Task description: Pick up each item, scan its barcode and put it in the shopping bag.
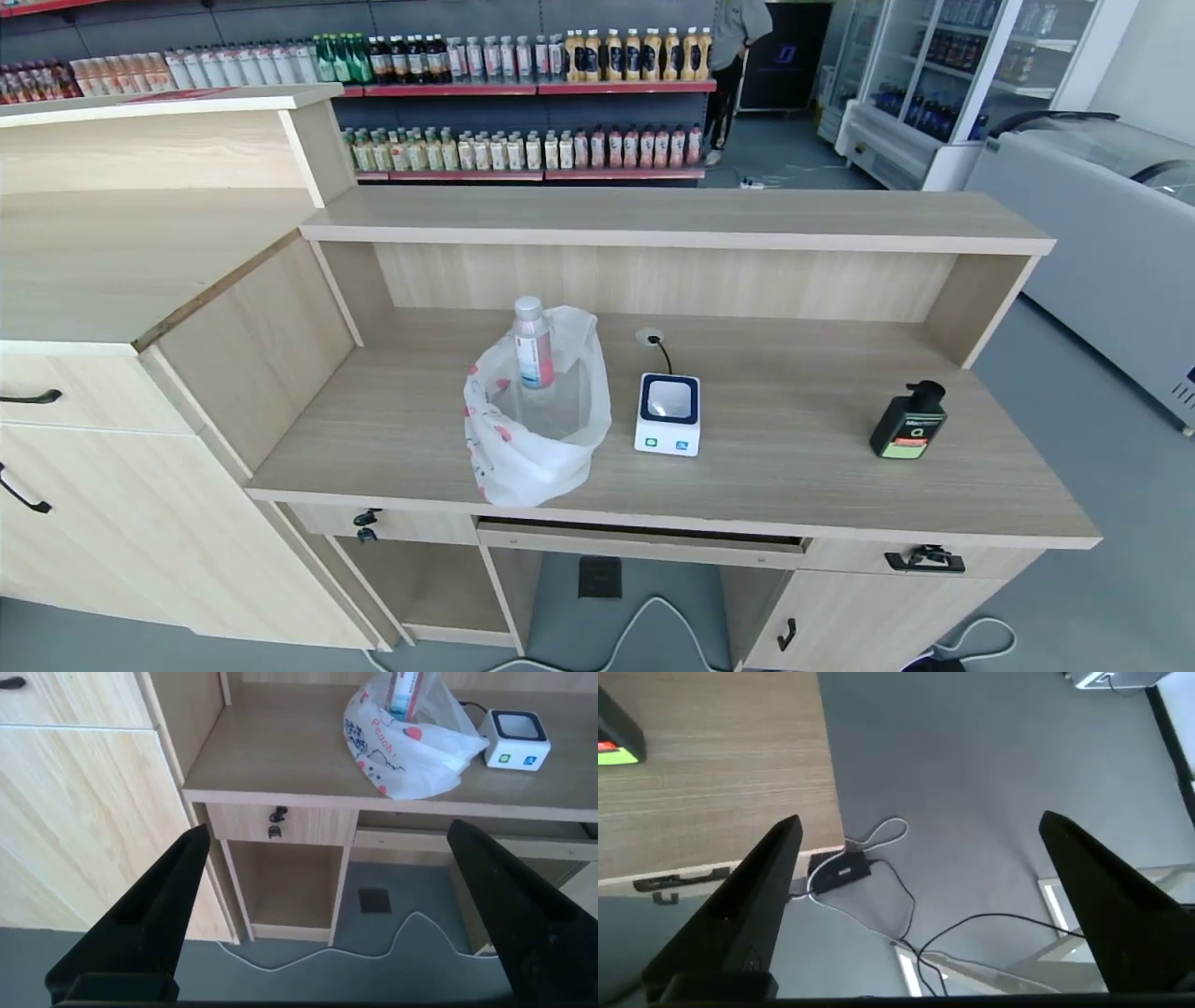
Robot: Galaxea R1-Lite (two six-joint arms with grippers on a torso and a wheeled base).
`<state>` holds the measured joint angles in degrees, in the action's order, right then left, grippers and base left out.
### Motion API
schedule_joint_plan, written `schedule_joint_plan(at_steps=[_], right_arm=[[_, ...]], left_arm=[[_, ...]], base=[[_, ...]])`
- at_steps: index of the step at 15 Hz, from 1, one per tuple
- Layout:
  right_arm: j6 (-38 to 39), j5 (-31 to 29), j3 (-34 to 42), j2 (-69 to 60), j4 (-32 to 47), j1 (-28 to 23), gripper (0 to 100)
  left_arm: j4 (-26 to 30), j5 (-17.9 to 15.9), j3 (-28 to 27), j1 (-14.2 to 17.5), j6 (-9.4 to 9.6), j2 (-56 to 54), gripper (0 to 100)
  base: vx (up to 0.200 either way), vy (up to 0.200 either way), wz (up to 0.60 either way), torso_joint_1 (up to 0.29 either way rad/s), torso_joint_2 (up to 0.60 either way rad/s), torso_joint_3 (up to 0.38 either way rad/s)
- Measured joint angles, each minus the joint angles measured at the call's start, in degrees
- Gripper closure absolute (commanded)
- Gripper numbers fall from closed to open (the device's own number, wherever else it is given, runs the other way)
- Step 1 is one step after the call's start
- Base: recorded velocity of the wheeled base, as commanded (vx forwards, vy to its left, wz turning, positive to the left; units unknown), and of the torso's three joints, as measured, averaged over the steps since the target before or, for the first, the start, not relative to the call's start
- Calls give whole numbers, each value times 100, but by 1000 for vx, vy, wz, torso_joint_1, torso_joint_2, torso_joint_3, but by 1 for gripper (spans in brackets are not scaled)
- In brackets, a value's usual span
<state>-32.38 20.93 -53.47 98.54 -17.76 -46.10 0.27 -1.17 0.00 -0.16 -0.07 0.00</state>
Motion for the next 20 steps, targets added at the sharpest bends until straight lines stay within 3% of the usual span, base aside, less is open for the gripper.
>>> schedule_joint_plan(at_steps=[2, 8, 10, 15, 20], right_arm=[[-744, 819, -466, 555, 148, -41, 0], [-1570, 2086, -1525, 1852, 189, 241, 0], [-2031, 2325, -1619, 2150, 222, 438, 0], [-3533, 2896, -1864, 2614, 1306, 853, 0], [-3572, 2907, -2348, 3049, 1334, 1202, 0]], left_arm=[[0, 0, 0, 0, 0, 0, 0], [0, 5, 0, -5, 0, 0, 0], [-2, 0, 0, 0, 0, 0, 0], [0, 2, 0, -5, 0, 0, 0], [0, 0, 0, -5, 0, 0, 0]], base=[[0, 0, 0, 0, 0, 0], [0, 0, 0, 0, 0, 0], [0, 0, 0, 0, 0, 0], [0, 0, 0, 0, 0, 0], [0, 0, 0, 0, 0, 0]])
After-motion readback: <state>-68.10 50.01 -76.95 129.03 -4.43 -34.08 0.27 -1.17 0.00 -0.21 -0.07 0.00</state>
